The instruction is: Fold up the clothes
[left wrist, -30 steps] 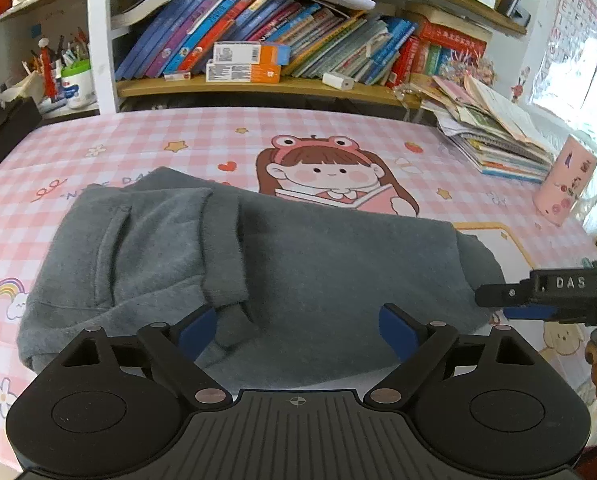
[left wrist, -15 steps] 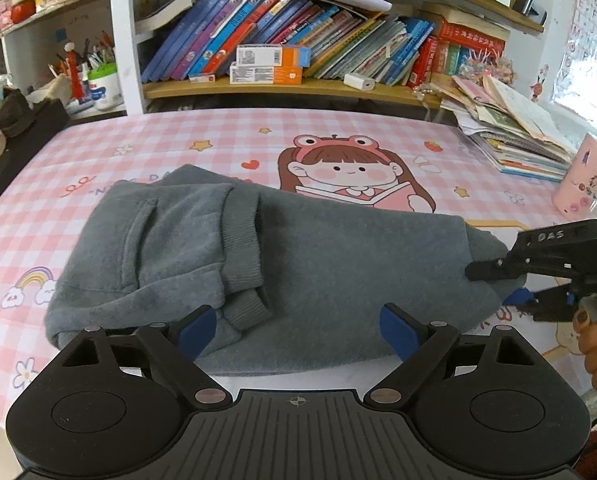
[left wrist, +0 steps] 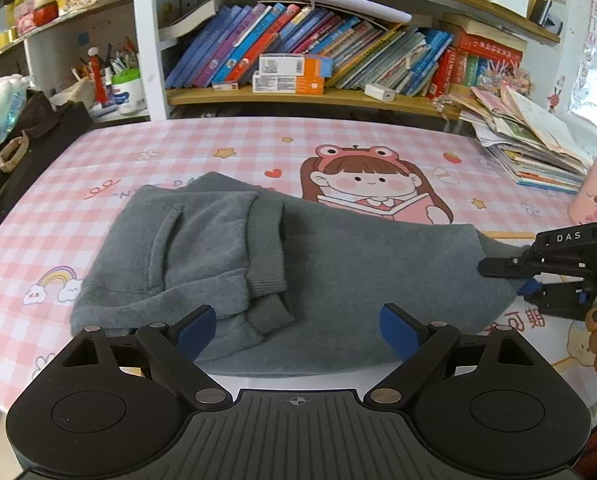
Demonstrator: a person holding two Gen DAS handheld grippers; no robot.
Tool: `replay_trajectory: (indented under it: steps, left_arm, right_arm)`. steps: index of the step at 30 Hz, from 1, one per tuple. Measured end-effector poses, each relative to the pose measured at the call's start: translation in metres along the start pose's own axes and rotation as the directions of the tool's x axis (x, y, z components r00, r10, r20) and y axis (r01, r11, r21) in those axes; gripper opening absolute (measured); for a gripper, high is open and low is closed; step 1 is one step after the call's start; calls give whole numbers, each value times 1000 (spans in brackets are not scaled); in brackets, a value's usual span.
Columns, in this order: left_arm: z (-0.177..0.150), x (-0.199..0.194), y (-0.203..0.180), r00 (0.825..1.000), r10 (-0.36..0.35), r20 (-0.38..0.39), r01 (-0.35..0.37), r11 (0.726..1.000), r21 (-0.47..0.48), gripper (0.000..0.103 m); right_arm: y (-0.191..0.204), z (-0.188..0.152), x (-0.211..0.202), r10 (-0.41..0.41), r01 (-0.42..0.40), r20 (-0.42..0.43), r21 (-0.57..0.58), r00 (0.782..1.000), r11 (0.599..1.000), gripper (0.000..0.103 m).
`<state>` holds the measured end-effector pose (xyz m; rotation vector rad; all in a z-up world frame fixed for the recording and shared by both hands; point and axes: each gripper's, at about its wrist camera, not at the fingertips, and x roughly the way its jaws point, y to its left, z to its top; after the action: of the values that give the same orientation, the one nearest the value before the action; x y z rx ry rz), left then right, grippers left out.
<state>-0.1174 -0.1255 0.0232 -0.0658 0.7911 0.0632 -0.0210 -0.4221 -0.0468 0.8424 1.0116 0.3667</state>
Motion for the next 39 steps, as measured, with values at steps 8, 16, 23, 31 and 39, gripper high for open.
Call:
replay_trajectory:
  steps: [8,16,23,31,39]
  left_arm:
    - [-1,-2,3,1000,20,-4,-20,1000,0,91]
    - [-1,-1,5,1000,12,-4,-13,1000,-8,91]
    - [-1,3,3,1000,-13,-4,13,1000,-1,91]
    - [-3,-3,13,999,-13,32,13,1000,-26,91]
    - [0,-13,45,995,21,97,-11,995,-98,91]
  right_arm:
    - [0,0,20,-26,26,-32,22,999,999,39]
    - [-4,0,13,-58,58,-7,9,998,998,17]
    - [-1,-2,-2,-56,57,25,-16,998,998,17]
    - [7,1,-19,-47,48,69,-23,997,999,17]
    - [38,1,-31,-3,8,95,-56,995,998,17]
